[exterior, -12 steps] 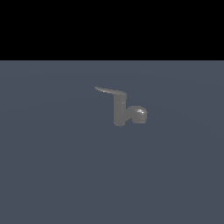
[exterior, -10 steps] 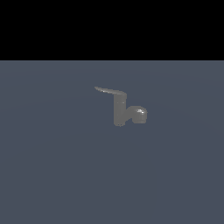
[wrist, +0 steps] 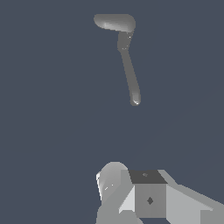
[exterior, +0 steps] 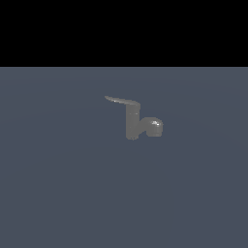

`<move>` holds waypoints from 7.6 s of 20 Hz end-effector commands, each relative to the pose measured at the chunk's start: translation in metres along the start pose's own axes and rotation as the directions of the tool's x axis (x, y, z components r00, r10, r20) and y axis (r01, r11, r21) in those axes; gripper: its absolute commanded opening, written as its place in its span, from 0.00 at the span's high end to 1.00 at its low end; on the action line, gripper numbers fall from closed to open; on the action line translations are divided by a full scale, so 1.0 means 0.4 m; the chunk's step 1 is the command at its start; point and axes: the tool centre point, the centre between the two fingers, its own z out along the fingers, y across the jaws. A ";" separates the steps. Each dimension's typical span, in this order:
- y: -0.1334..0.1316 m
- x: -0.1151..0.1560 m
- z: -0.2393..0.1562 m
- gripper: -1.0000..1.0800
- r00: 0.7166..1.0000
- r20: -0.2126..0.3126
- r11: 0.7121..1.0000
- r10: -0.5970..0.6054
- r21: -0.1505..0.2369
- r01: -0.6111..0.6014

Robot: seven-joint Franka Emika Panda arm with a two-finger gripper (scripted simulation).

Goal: Turn on the faucet by rotating a designated handle.

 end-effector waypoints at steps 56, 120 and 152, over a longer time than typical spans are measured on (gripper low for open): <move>-0.100 0.785 0.415 1.00 0.437 0.012 0.436 0.899 0.052 -0.898; -0.119 0.735 0.717 1.00 0.080 0.010 0.080 0.997 0.062 -0.995; 0.162 0.600 0.731 1.00 0.082 0.010 0.082 0.997 0.059 -0.995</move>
